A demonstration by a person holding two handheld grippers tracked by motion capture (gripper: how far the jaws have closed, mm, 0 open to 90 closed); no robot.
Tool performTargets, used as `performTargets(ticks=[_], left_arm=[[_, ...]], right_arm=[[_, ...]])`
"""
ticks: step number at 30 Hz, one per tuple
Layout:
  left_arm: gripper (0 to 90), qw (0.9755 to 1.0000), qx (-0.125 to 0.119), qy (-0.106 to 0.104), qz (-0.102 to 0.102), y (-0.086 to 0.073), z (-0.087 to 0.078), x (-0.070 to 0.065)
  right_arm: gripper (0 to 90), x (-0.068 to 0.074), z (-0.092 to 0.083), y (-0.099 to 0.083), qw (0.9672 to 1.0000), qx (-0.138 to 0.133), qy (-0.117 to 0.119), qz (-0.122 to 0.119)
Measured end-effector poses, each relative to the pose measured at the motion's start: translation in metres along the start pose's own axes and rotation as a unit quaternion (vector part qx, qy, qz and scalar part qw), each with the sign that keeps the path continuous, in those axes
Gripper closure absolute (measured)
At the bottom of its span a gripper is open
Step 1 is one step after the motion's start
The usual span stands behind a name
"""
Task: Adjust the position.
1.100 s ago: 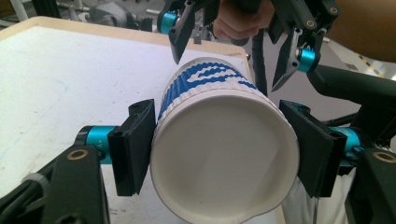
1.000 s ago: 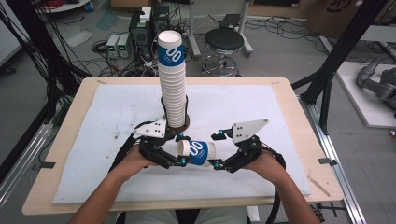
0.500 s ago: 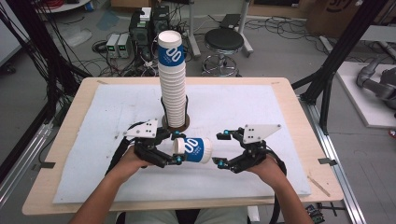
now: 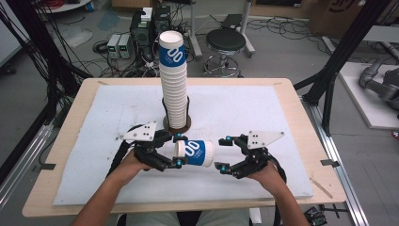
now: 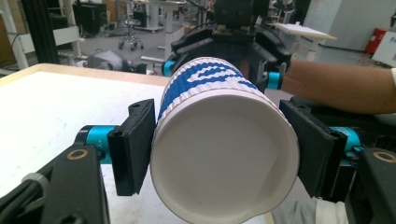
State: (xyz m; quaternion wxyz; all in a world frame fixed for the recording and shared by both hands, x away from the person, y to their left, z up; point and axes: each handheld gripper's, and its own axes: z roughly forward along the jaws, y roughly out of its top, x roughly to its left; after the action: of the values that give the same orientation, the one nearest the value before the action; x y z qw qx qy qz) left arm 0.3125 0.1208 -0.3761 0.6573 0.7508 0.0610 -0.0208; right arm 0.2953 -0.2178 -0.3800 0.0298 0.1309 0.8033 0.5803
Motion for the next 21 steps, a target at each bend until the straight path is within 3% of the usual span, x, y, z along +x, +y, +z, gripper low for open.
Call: performTargets(ticks=[14,21], left_arm=[[30.0,0.9997,-0.007,-0.024,0.0,-0.001,0.006,-0.003],[30.0,0.9988,-0.029,-0.039,-0.003,0.0,0.008,-0.003]], right_arm=[[19.3,0.002,0.011,-0.003,0.9994,0.004,0.034,0.005],[18.3,0.003,0.018,-0.004,0.9983,-0.004,0.056,0.017]])
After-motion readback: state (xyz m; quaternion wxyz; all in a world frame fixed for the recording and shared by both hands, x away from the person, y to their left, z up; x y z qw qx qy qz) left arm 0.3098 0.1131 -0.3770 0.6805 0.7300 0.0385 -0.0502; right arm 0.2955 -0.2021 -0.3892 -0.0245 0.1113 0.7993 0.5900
